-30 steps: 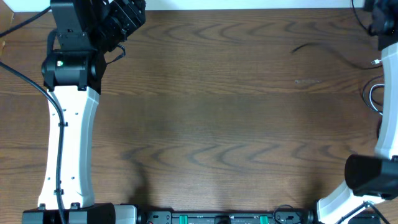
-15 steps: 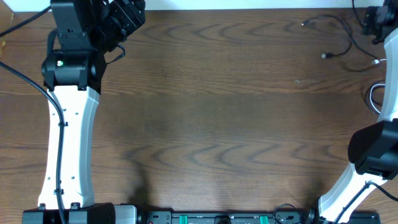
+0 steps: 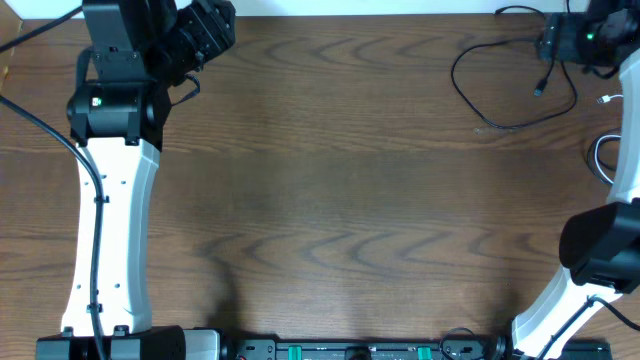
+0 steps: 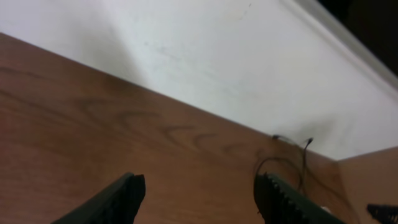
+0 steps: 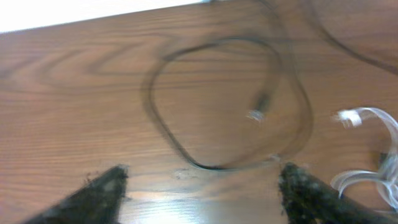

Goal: Untangle cables

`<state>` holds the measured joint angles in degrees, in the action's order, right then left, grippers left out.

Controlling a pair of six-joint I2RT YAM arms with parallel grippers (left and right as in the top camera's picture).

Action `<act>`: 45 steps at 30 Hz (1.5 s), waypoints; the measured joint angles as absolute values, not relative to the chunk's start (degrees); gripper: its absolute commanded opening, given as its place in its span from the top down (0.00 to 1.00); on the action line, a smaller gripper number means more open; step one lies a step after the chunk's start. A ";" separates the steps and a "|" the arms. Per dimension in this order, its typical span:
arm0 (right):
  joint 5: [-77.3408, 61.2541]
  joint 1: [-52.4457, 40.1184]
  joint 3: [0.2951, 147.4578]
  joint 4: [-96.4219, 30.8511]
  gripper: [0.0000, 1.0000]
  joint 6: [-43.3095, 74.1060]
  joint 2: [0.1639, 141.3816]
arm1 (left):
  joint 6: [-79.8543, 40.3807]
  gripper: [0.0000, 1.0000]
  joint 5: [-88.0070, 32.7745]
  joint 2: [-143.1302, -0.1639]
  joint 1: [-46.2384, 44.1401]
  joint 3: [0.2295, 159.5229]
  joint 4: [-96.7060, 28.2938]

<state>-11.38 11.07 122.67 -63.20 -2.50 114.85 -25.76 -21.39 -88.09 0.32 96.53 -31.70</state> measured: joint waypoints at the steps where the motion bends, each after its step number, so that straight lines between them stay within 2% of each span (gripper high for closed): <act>1: -13.06 10.44 122.67 -63.13 0.80 -2.94 115.26 | -25.28 0.39 -21.17 -88.09 0.32 96.53 -32.23; 3: -16.16 8.69 122.78 -62.04 0.90 -3.60 117.21 | -24.51 0.39 -20.80 -88.09 0.32 96.53 -33.04; 11: -23.73 3.07 122.80 -53.76 0.99 -4.34 134.06 | -22.68 0.39 -19.14 -88.20 0.32 96.53 -33.71; 21: -23.35 1.04 122.63 -48.49 0.99 -2.87 140.46 | -22.44 0.39 -19.07 -88.36 0.32 96.53 -34.00; 33: -1.80 1.87 122.85 -53.28 0.99 5.04 143.09 | -22.44 0.39 -18.92 -88.36 0.32 96.53 -34.39; 45: 4.80 13.30 123.17 -56.82 0.93 6.22 142.98 | -22.44 0.38 -18.92 -88.36 0.32 96.53 -34.83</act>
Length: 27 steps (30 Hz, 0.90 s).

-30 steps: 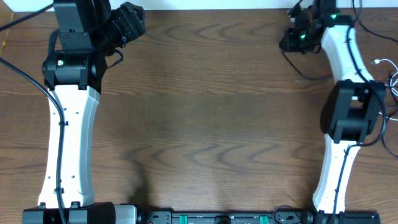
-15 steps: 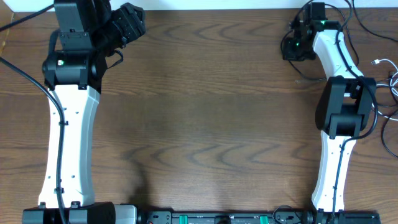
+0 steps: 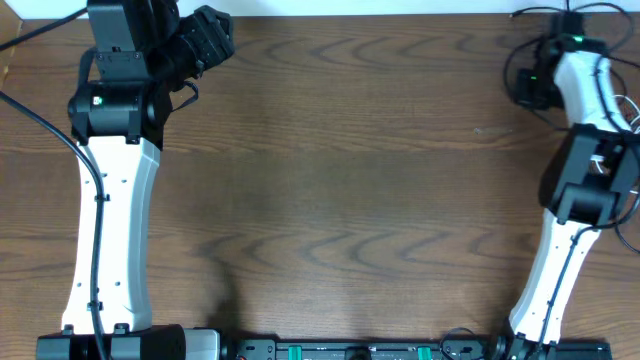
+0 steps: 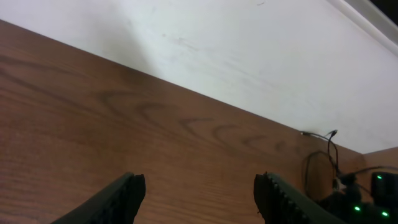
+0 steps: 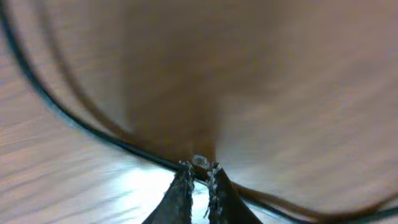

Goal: Untangle cables

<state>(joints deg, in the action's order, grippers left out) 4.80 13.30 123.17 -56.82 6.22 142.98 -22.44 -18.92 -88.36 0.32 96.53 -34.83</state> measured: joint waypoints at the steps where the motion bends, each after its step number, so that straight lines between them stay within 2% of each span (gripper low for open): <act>1: 4.91 14.74 123.17 -56.93 0.93 6.50 142.98 | -22.44 0.39 -18.92 -88.36 0.32 96.53 -34.98; 12: 3.84 27.16 123.28 -57.84 0.99 7.49 142.96 | -22.44 0.38 -18.92 -88.36 0.32 96.53 -35.62; 19: 1.37 29.26 123.28 -58.46 0.99 7.66 142.96 | -22.44 0.37 -18.92 -88.36 0.32 96.53 -35.62; 24: 0.21 28.32 123.02 -59.75 0.96 7.51 142.06 | -22.33 0.26 -18.94 -88.36 0.32 96.53 -35.73; 27: -1.48 27.11 122.63 -60.82 0.86 6.57 139.20 | -22.20 0.16 -18.96 -88.38 0.32 96.53 -35.94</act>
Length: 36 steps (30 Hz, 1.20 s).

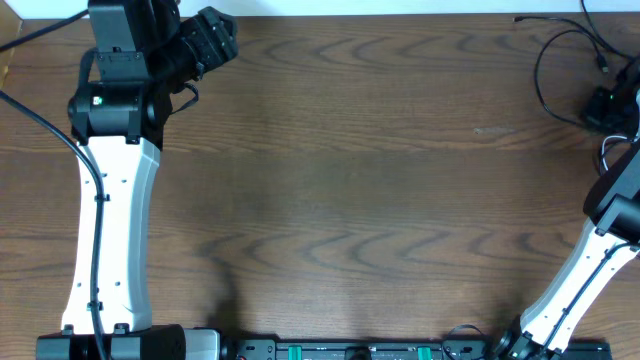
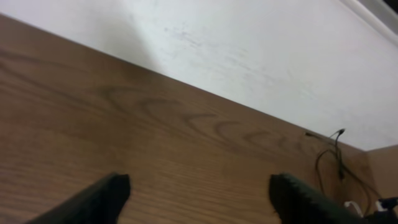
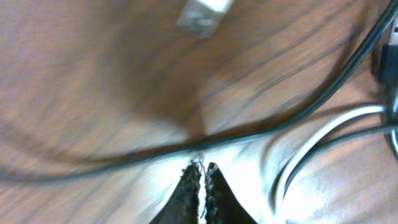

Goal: Untangle cables

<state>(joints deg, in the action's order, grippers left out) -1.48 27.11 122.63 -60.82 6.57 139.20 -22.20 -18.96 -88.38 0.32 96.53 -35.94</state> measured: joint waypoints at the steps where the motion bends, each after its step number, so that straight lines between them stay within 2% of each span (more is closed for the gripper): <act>1: -2.09 26.55 122.56 -61.10 0.76 5.93 137.71 | -22.11 0.13 -18.92 -88.36 0.32 96.53 -36.12; 6: -4.67 22.22 122.56 -64.12 0.34 2.96 126.82 | -22.15 0.07 -18.92 -88.38 0.32 96.53 -37.98; 7: -4.82 21.54 122.56 -64.86 0.30 2.52 125.23 | -22.22 0.07 -18.92 -88.38 0.32 96.53 -38.52; 12: -6.02 17.04 122.85 -69.30 0.27 1.26 117.78 | -22.22 0.05 -18.87 -88.38 0.32 96.53 -42.15; 18: -6.68 14.04 122.83 -72.31 0.17 -0.86 116.84 | -22.20 0.02 -18.92 -88.38 0.32 96.53 -46.52; 23: -6.90 10.59 122.80 -72.99 0.13 -2.44 114.56 | -22.22 0.02 -18.92 -88.38 0.32 96.53 -49.65; 24: -6.92 9.72 122.78 -73.06 0.03 -2.59 113.38 | -22.22 0.02 -18.92 -88.38 0.32 96.53 -49.74; 25: -6.94 9.06 122.76 -73.08 0.01 -2.63 112.29 | -22.22 0.02 -18.92 -88.38 0.32 96.53 -49.89; 36: -7.42 5.67 122.80 -74.76 0.01 -3.40 101.93 | -22.22 0.02 -18.92 -88.38 0.32 96.53 -49.95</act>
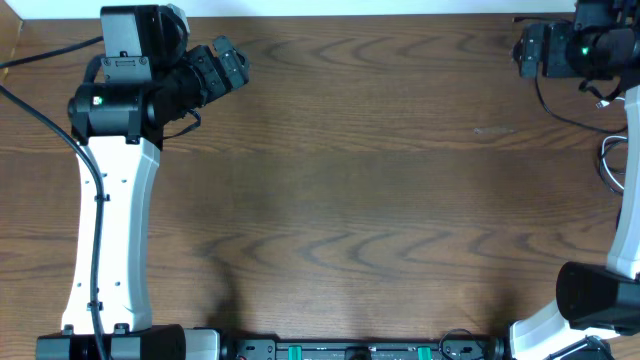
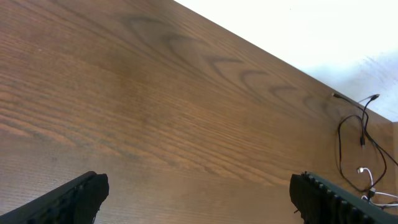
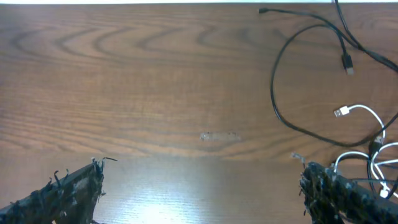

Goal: Untangle cables

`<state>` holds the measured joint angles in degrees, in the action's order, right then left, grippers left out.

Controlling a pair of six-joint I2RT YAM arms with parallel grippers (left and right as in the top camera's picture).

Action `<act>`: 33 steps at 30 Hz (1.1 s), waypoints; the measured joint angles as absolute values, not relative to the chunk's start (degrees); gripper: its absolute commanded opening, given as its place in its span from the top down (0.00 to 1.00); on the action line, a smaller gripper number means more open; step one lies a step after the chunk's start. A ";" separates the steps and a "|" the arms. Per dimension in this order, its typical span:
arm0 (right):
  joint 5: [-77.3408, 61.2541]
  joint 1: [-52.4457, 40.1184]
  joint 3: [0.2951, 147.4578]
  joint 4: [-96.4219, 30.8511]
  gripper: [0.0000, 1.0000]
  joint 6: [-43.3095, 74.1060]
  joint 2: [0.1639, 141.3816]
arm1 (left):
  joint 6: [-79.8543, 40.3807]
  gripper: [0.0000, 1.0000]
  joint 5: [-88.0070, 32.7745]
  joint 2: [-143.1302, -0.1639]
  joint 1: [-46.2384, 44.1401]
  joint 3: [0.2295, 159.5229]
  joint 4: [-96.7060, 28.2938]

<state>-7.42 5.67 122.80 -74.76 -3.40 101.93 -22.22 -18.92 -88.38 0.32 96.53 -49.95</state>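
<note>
The black cable lies in a loose loop at the table's far right corner, its plug inside the loop. Just right of it, a white cable curls in several loops with a USB end; it also shows as the white cable at the overhead view's right edge. My right gripper hangs open above the table, left of both cables, holding nothing. My left gripper is open and empty at the far left, its fingers wide apart, with the black cable far off.
The brown wooden table ends at a white wall along the far edge. The left arm stretches along the left side. A faint scuff mark sits left of the cables.
My right gripper was shut low at the black cable by the right edge; it is now open, higher and further left. My left gripper has opened wider and tilted down toward the table.
The black loop first lay spread well in from the right edge with my right gripper open over it. Then the gripper was shut at the cable, later at the right edge with the loop shifted right. Now the cable lies free there beside the white one.
</note>
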 measured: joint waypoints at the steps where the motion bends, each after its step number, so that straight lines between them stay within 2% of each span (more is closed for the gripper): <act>1: -7.05 5.67 122.80 -75.66 0.01 -3.40 101.97 | -22.22 0.02 -18.92 -88.38 0.32 96.53 -49.95; 10: -5.13 5.67 122.78 -82.96 0.01 -3.42 102.13 | -22.22 0.02 -18.92 -88.38 0.32 96.53 -49.95; 19: -4.97 4.10 122.76 -82.15 0.01 -5.32 102.15 | -22.22 0.02 -18.92 -88.38 0.32 96.53 -49.95; 22: -5.06 2.09 121.84 -77.01 0.01 -6.02 102.04 | -22.22 0.02 -18.92 -88.38 0.32 96.53 -49.95; 26: -5.17 -0.95 114.74 -63.86 0.01 -6.57 99.33 | -22.22 0.02 -18.92 -88.38 0.32 96.53 -49.95; 33: -5.54 -5.10 91.24 -39.75 0.01 -7.86 86.37 | -22.22 0.02 -18.92 -88.40 0.32 96.53 -49.95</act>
<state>-5.54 -5.10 91.24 -39.75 -7.86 86.37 -22.22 -18.92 -88.40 0.32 96.53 -49.95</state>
